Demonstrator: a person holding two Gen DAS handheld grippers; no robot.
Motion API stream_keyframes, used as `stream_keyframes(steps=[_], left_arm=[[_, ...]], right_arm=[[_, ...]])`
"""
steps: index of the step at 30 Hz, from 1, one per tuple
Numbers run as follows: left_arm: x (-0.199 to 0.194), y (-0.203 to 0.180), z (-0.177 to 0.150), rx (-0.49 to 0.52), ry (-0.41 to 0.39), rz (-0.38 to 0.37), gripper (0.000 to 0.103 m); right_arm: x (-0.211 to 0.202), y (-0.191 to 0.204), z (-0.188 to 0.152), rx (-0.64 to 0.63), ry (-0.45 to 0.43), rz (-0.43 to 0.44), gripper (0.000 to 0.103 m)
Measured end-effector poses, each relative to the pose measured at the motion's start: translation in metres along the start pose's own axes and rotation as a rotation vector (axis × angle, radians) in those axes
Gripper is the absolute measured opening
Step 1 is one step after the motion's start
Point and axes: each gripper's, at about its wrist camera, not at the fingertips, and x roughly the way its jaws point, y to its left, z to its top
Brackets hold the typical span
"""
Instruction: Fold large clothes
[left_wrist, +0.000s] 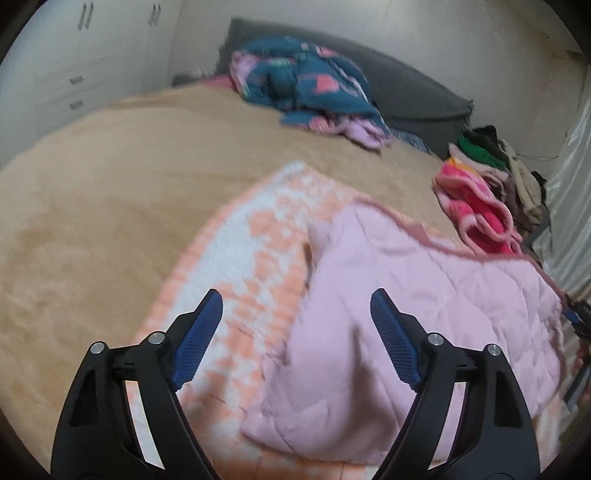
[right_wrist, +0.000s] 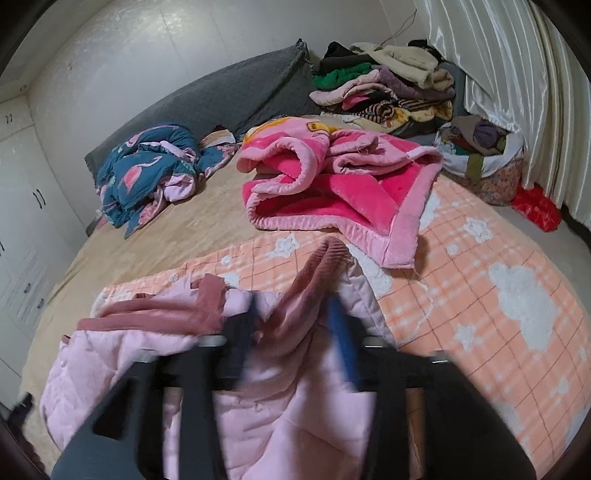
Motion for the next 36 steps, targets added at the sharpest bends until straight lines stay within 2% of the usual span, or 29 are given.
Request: stream_keyframes(steps=[4,6,12,13,14,18,19,20,22,23,24,29,36], left_arm=[[0.006,-0.003,-0.008,-0.003,0.028,-0.042,0.075],[0.005,-0.004,-0.013,0.008,0.03,-0.047,0.08],[0.01,-0.012,-0.028,0.088,0.047,-0.025,0.082],[0.012,-0.012,-0.03,0.096,0.051,-0.027,0.087],[0.013,-0.014,-0.033,0.111,0.054,-0.03,0.09],[0.017,-0.019,-0.04,0.152,0.056,-0.054,0.09],[0.018,-0.02,-0.04,0.149,0.057,-0.057,0.085],[0.018,-0.021,-0.041,0.142,0.055,-0.065,0.062],[0.016,-0.023,-0.04,0.113,0.031,-0.055,0.039],[0.016,-0.026,-0.039,0.114,0.026,-0.05,0.022],[0.013,-0.03,-0.038,0.132,0.0,-0.027,0.015],[0.003,-0.046,-0.023,0.183,-0.097,0.008,0.013],[0.017,-0.066,0.001,0.219,-0.114,0.058,0.012]], right_arm=[[-0.016,-0.01,-0.007,0.023,0.009,0.067,0.077],[-0.026,-0.012,-0.013,-0.013,0.002,0.057,0.083],[-0.042,-0.029,-0.049,-0.17,0.036,-0.021,0.084],[-0.041,-0.031,-0.055,-0.191,0.048,-0.029,0.084],[-0.039,-0.033,-0.063,-0.219,0.068,-0.032,0.084],[-0.025,-0.033,-0.083,-0.26,0.132,0.01,0.084],[-0.023,-0.032,-0.087,-0.262,0.137,0.026,0.08],[-0.021,-0.031,-0.089,-0.266,0.137,0.043,0.06],[-0.023,-0.027,-0.092,-0.286,0.115,0.025,0.036],[-0.026,-0.022,-0.094,-0.301,0.092,0.019,0.025],[-0.03,-0.015,-0.096,-0.318,0.061,0.006,0.023],[-0.038,-0.004,-0.079,-0.256,-0.02,-0.025,0.018],[-0.006,-0.008,-0.062,-0.193,0.026,-0.085,0.017]])
